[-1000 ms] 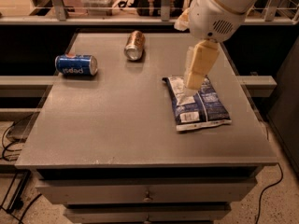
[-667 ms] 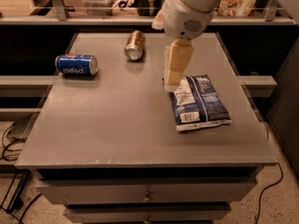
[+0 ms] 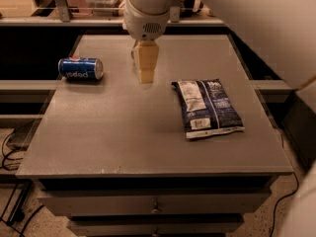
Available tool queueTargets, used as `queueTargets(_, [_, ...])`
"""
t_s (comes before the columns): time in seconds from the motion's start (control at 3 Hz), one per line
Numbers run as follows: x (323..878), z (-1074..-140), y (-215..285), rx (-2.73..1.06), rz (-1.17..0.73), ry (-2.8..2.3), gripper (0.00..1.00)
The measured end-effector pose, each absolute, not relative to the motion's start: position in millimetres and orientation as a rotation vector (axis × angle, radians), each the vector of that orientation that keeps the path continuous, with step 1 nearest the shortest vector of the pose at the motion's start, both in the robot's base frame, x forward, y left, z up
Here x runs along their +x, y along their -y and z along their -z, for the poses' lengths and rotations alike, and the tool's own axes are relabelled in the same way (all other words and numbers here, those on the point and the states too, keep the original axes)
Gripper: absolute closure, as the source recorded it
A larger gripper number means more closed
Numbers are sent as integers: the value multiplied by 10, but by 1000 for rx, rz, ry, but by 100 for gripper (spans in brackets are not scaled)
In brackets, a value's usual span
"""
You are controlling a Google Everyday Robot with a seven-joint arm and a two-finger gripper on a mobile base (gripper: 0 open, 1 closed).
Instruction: Place pepsi can upright
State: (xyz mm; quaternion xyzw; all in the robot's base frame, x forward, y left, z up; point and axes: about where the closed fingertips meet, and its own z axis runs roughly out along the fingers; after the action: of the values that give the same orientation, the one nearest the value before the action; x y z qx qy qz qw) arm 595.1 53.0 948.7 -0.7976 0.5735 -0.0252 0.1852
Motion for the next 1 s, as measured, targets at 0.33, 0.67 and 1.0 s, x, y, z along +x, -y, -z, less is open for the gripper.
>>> queueTargets(0.33, [6235,-9434,-1013,-2269,116,-1560,0])
queueTargets(0.67, [6237,-9422,-1019,-2270,115,-1564,0])
queueTargets(1.0, [6368,-9397,-1126,-2269,140,-1566,0])
